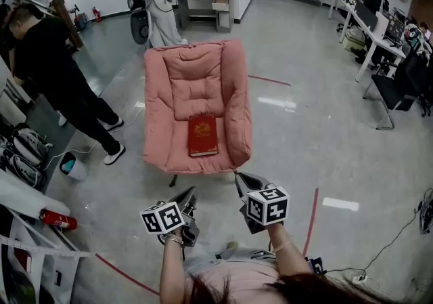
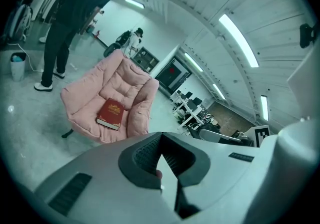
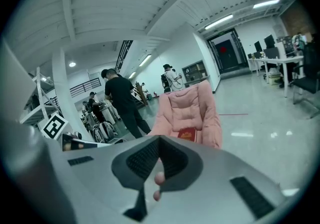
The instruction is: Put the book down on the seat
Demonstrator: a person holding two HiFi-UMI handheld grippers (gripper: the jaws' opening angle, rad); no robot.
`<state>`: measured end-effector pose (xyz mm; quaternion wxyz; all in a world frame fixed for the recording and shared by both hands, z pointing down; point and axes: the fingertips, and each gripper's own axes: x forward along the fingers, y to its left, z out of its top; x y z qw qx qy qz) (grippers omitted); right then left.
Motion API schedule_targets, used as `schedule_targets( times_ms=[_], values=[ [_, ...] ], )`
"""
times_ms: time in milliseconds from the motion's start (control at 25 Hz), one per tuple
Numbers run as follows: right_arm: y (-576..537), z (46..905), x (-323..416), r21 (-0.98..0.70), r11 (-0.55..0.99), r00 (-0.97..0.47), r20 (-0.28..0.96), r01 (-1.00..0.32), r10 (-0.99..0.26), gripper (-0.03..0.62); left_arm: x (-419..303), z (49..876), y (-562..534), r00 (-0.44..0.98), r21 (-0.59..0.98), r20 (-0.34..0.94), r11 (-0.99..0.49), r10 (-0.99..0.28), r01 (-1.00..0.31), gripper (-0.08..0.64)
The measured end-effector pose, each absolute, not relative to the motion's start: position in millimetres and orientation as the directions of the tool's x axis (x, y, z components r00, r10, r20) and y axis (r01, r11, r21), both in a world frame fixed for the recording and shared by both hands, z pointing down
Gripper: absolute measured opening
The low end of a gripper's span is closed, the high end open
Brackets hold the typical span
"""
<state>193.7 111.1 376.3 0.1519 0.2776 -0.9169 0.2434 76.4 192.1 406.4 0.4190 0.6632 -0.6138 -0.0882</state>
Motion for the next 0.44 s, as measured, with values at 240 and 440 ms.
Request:
schedule_targets(
  times_ms=[240, 440],
  values=[
    [109.6, 375.4, 160.2, -0.348, 0.721, -0.786, 0.428, -0.599, -0.446, 0.015, 47.9, 411.6, 186.0, 0.275, 0.707, 0.393, 0.097, -0.877, -0.7, -0.002],
    [106.1, 376.6, 126.0, -0.331, 0.723, -0.777, 0.441, -0.606, -0.449, 0.015, 22.8, 408.2, 174.7, 0.332, 0.795, 0.334, 0.074, -0.882, -0.602, -0.002]
  ],
)
